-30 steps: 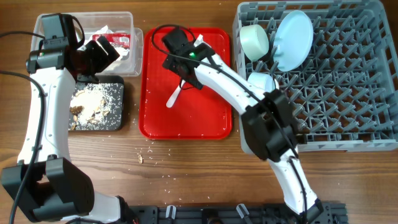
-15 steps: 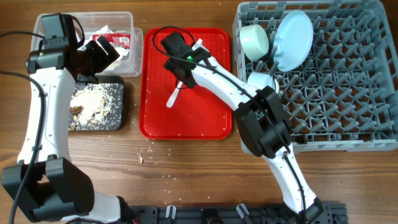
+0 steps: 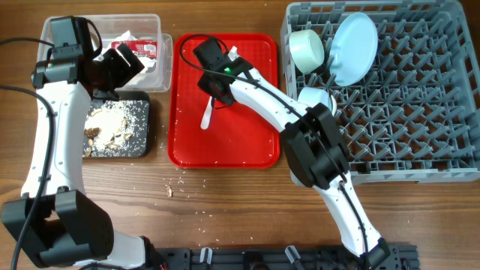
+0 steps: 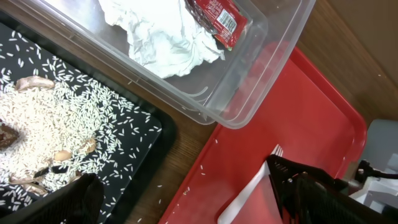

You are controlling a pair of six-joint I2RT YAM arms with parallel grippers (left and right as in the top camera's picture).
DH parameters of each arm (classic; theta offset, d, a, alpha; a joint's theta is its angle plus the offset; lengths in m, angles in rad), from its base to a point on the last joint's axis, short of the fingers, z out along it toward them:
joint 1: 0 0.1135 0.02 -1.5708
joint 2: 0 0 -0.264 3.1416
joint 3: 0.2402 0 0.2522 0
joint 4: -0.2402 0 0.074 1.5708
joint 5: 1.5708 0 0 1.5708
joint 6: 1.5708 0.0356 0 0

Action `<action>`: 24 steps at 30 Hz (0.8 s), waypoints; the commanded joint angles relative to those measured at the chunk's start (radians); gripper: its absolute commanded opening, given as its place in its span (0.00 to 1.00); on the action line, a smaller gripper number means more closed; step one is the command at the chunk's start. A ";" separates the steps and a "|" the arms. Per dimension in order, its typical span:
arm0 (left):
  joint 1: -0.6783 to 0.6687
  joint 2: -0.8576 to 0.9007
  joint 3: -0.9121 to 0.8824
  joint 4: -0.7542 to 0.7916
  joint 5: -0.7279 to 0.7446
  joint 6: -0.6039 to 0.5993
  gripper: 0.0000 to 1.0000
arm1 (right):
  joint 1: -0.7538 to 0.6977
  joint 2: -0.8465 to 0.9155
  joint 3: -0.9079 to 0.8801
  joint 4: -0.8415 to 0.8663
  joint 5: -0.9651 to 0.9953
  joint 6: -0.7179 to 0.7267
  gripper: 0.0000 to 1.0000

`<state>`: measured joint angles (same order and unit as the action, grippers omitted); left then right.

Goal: Sort waste into correct bins and load items into the dishwasher rack
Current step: 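Carry the fork into the rack and open the right gripper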

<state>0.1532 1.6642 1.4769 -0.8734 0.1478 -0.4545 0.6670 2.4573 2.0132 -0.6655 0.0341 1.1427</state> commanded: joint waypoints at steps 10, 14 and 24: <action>0.002 0.001 0.013 0.002 0.008 0.001 1.00 | 0.008 0.090 -0.026 -0.008 -0.035 -0.048 0.05; 0.002 0.001 0.013 0.002 0.008 0.001 1.00 | -0.012 0.064 -0.021 -0.005 -0.124 -0.077 0.04; 0.002 0.001 0.013 0.002 0.008 0.001 1.00 | -0.135 -0.545 -0.020 -0.457 0.169 -0.049 0.04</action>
<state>0.1532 1.6642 1.4769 -0.8734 0.1478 -0.4545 0.5365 2.0857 1.9850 -0.9672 0.0078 0.9863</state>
